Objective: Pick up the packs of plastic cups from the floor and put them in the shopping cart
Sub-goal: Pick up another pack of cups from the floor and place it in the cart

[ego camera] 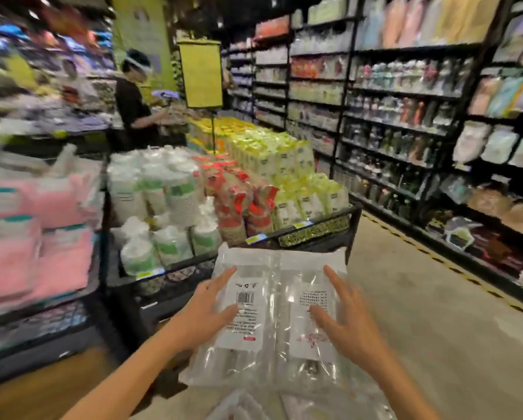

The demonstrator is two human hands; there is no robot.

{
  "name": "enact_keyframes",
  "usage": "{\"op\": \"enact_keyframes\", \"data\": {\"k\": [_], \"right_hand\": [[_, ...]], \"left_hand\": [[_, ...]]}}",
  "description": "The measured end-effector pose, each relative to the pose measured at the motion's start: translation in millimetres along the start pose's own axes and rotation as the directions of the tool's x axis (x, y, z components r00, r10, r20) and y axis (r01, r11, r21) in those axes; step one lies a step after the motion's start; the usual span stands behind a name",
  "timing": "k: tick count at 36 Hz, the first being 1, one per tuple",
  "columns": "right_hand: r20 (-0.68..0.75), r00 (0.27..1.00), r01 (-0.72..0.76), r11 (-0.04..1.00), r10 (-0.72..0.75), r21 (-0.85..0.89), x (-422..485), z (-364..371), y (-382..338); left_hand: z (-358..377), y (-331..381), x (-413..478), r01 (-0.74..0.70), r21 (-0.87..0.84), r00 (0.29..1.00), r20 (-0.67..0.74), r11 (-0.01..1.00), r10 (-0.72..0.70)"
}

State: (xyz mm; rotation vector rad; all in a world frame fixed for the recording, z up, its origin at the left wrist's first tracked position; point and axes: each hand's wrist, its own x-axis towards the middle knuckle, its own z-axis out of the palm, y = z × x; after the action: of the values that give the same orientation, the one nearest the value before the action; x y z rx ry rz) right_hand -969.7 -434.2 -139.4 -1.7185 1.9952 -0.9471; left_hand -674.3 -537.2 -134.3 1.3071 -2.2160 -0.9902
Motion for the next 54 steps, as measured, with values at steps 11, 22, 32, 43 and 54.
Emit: {"op": "enact_keyframes", "data": {"k": [11,22,32,43,54], "right_hand": [[0.353,0.855,0.345,0.925,-0.38,0.162,49,120,-145],[0.566,0.576,0.486,0.804,-0.59,0.343,14,291,-346],[0.646,0.315,0.57,0.683,-0.695,0.456,-77,444,-525],[0.677,0.051,0.572,0.577,-0.734,0.583,-145,570,-659],[0.671,-0.174,0.568,0.484,-0.72,0.666,-160,713,-766]], "left_hand": [[-102,-90,-160,0.304,-0.127,0.881,-0.339,0.944,-0.329],[-198,-186,-360,0.411,-0.345,0.628,-0.564,0.844,-0.537],[-270,-270,-542,0.479,-0.502,0.366,-0.632,0.72,-0.684],[-316,-329,-660,0.544,-0.605,0.116,-0.632,0.582,-0.766],[-354,-415,-694,0.473,-0.74,-0.147,-0.601,0.478,-0.785]]}}
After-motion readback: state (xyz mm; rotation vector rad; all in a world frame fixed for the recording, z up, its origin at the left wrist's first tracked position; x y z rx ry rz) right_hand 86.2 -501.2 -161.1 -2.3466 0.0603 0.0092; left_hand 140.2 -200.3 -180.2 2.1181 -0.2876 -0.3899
